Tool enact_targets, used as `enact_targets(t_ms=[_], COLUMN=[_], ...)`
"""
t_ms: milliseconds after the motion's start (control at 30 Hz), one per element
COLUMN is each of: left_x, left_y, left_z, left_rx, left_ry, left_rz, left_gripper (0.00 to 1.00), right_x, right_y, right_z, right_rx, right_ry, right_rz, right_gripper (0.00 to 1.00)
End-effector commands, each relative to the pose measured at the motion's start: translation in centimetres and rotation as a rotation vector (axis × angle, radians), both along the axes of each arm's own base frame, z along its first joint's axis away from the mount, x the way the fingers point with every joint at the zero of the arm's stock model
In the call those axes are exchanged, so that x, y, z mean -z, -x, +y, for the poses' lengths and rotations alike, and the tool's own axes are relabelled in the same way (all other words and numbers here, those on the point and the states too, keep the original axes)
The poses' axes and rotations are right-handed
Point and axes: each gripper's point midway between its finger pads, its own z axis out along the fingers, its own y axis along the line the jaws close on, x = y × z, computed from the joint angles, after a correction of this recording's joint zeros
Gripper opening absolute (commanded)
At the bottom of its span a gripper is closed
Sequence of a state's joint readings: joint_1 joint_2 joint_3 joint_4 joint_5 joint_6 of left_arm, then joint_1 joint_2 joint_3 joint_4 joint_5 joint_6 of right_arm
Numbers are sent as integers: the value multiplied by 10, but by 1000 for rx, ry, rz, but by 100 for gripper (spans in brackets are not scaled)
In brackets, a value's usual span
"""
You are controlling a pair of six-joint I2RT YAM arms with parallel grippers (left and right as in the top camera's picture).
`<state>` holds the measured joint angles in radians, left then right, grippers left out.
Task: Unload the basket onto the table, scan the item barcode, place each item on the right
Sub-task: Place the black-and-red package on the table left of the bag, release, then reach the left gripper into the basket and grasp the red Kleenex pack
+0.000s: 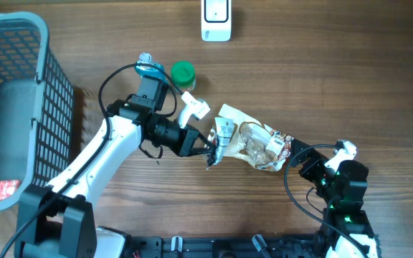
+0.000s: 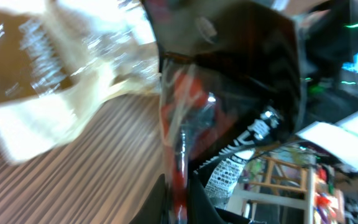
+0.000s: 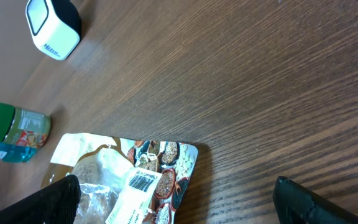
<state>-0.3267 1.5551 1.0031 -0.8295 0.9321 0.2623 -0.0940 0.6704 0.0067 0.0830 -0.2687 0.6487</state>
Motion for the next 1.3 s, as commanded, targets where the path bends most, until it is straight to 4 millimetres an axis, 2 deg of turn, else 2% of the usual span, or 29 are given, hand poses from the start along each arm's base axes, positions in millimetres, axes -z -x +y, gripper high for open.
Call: enact_targets(t_ms=[0,33,133,200,233,400,433,467,500,533,567,633,700,767,833,900,933,967,1000,1033,1067,1100,1133,1200,1267], left_x=[39,49,62,73,78,107,109,110,109,108,106,87,49,-18,-102,-174,-206,-239,-259,-268,-271,-264,-254,-234,-210], left_y=[-20,-26,-38,-45,-44,-36,-35,-33,-32,-30,-28,-26,-36,-54,-77,-94,-101,-110,-114,-114,-109,-99,-87,-61,-30], left_z=[40,55,86,120,131,157,159,161,161,162,163,162,153,139,128,133,146,178,212,240,289,328,359,412,451], left_rx=[-200,-277,-416,-546,-572,-615,-613,-610,-607,-604,-602,-600,-621,-674,-771,-845,-909,-1040,-1168,-1276,-1451,-1592,-1705,-1865,-2018], left_ry=[-337,-440,-628,-813,-873,-1023,-1036,-1047,-1050,-1053,-1056,-1052,-1004,-893,-723,-614,-587,-593,-604,-600,-588,-572,-559,-550,-561], left_rz=[25,33,17,-12,-16,0,2,5,10,14,18,19,-41,-175,-341,-492,-557,-615,-628,-610,-538,-440,-342,-180,-1], left_gripper=[4,4,4,4,4,4,12,49,93,100,100,100,100,100,100,100,100,100,100,100,100,100,100,100,100], right_x=[0,0,0,0,0,0,0,0,1,1,2,4,4,4,4,3,3,3,3,3,3,3,3,3,3], right_y=[0,0,0,0,0,0,0,1,1,1,2,3,3,3,3,3,3,3,3,3,3,3,3,3,3], right_z=[3,3,3,3,3,3,3,3,3,3,3,3,3,3,3,3,3,3,3,4,4,4,4,4,4], right_rx=[-22,-22,-22,-22,-22,-22,-23,-23,-23,-23,-22,-22,-22,-22,-22,-21,-21,-21,-24,-27,-24,-23,-24,-23,-23], right_ry=[7,7,8,8,8,8,9,9,9,8,7,7,8,7,8,6,5,4,2,-1,-4,-5,-6,-5,-5], right_rz=[-6,-5,-5,-5,-5,-5,-5,-3,-1,3,8,13,13,14,13,13,14,14,13,13,14,14,15,15,14], right_gripper=[100,100,100,100,100,100,100,100,100,100,100,100,100,100,100,100,100,100,100,100,100,100,100,100,100])
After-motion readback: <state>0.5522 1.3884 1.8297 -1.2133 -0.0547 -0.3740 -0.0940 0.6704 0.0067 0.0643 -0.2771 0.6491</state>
